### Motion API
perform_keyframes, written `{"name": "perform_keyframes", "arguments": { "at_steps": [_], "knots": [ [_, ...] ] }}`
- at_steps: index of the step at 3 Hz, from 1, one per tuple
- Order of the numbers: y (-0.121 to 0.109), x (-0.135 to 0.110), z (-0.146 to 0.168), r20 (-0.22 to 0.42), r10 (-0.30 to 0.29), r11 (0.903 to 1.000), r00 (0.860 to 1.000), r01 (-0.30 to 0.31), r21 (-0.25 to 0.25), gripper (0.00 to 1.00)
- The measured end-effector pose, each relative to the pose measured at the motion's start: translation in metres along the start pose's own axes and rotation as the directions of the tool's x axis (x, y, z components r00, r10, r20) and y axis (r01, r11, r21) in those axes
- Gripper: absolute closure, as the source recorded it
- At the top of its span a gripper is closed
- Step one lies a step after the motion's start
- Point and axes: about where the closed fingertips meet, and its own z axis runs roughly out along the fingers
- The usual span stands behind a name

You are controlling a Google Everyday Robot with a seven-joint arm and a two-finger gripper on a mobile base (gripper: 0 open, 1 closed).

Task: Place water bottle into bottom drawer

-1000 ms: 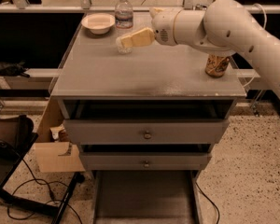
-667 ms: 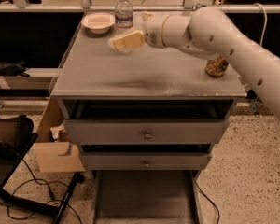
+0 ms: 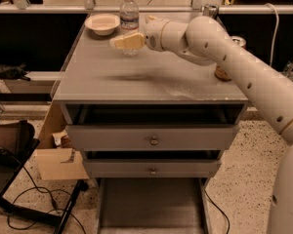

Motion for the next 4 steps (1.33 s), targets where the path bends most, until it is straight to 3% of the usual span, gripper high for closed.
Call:
{"name": "perform_keyframes", "arguments": {
  "at_steps": [1,2,4],
  "knots": [
    [-0.005,-0.008,0.021,0.042,-0.005,1.0000,0.999,0.005,-0.002,0.00],
    [-0.007,-0.023,0.037,0.088,-0.019,0.9998,0.996,0.019,0.000,0.19],
    [-0.010,-0.031,0.050,0.110,-0.018,0.9998,0.994,0.018,0.003,0.66]
  ]
}}
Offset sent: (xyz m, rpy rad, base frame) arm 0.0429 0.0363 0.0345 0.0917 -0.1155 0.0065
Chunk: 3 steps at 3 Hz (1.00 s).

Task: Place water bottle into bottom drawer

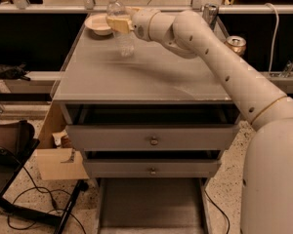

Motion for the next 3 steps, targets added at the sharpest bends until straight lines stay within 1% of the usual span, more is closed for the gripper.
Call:
{"name": "perform_keyframes", "arguments": {
  "at_steps": [1,2,3],
  "knots": [
    [0.000,0.000,0.000,0.000,0.000,1.0000,1.000,0.000,0.000,0.89],
    [0.000,0.000,0.000,0.000,0.000,1.0000,1.000,0.000,0.000,1.00],
    [0.011,-0.035,-0.021,0.024,-0.034,0.9994,0.999,0.034,-0.008,1.00]
  ]
}}
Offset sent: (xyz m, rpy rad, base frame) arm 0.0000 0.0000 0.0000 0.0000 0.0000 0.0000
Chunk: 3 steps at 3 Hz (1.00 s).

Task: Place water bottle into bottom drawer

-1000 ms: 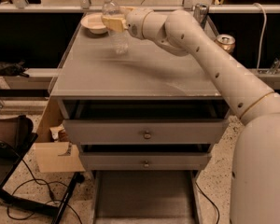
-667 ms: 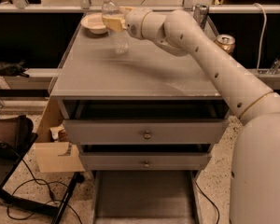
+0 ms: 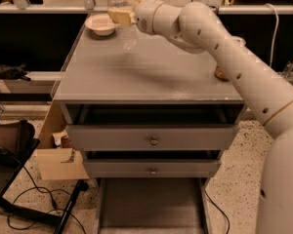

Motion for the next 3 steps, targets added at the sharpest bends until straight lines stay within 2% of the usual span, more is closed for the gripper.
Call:
{"name": "perform_keyframes", "arguments": {
  "at_steps": [1,2,3],
  "knots": [
    [0.022,-0.052,-0.043,0.041,-0.051,0.9987,0.998,0.051,-0.007,1.00],
    [0.053,-0.089,-0.090,0.079,-0.078,0.9969,0.994,0.079,-0.005,1.00],
    [0.099,-0.095,-0.137,0.060,-0.052,0.9985,0.997,0.053,-0.016,1.00]
  ]
}}
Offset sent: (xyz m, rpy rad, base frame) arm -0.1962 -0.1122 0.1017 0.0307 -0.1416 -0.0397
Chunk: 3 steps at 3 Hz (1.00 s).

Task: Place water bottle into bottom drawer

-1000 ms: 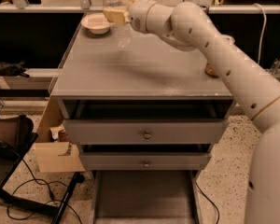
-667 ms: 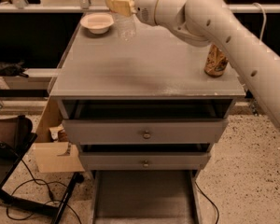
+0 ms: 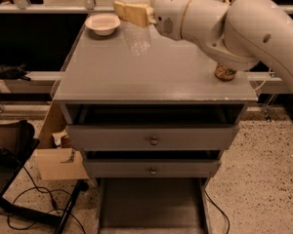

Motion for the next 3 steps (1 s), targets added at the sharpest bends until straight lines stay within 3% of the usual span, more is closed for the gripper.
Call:
{"name": "perform_keyframes", "arguments": {
  "at_steps": [1,2,3],
  "knots": [
    [0.044,0.025,-0.044,-0.037,0.068,0.9969,0.997,-0.070,-0.037,1.00],
    [0.076,0.073,-0.091,-0.061,0.145,0.9882,0.987,-0.148,-0.041,1.00],
    [0.098,0.130,-0.147,-0.064,0.211,0.9773,0.975,-0.212,-0.009,1.00]
  ]
}}
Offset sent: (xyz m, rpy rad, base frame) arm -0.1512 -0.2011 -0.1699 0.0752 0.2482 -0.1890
